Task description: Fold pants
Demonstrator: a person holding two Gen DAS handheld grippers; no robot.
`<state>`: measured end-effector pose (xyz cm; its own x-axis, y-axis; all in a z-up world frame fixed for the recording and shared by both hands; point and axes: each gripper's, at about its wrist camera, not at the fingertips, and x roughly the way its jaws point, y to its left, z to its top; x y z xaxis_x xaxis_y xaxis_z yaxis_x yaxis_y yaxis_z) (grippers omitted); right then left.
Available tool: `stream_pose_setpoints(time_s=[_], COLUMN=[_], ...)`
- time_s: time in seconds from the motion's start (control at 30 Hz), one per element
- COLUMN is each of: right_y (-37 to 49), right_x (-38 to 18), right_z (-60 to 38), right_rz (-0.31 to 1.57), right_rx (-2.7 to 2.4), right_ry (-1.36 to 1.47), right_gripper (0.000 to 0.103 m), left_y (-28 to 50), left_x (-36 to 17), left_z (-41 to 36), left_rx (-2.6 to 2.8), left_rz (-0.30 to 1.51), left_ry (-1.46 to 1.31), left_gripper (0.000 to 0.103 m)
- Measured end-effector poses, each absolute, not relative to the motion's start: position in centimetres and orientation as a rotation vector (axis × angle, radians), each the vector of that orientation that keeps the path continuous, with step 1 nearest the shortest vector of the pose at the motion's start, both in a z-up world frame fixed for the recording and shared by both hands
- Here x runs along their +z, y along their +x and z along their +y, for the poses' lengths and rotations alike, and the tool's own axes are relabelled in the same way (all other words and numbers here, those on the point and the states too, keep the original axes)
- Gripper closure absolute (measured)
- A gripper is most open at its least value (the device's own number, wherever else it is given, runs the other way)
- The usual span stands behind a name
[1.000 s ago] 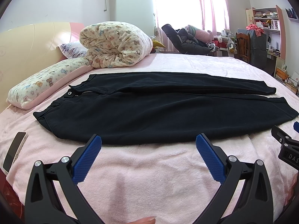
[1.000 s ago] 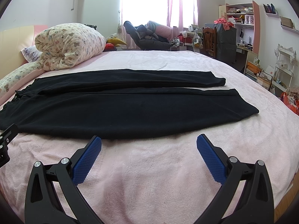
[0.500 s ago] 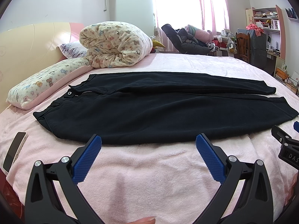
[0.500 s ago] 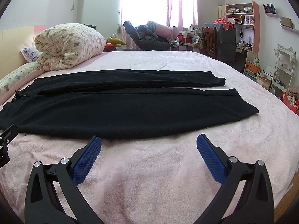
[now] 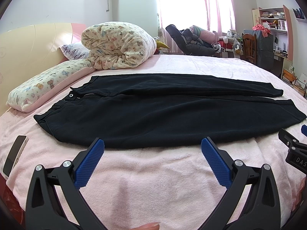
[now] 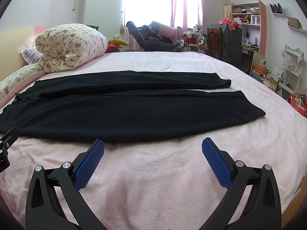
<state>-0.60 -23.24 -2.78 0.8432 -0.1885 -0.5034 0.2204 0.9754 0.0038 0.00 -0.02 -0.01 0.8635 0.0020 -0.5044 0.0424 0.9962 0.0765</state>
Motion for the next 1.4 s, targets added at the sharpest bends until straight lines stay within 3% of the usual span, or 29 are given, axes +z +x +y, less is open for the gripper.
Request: stream_pose_setpoints(time_s=[1.07,1.4], right_y=[-0.3,-0.9], right_x=[-2.9,0.2], right_z=[-23.2,-25.3], right_rz=[0.523,0.493], right_rx=[-0.212,-0.211], right_ry=[0.066,0.099], right_gripper=[0.001,0.001], left_y=[0.0,-0.1], left_x=[0.0,1.2], left_z=[0.0,-0.5], left_rx=[-0.021,-0.042], left_rz=[0.53,0.509], left_ry=[0.086,0.109], left_gripper=[0.002,0.002])
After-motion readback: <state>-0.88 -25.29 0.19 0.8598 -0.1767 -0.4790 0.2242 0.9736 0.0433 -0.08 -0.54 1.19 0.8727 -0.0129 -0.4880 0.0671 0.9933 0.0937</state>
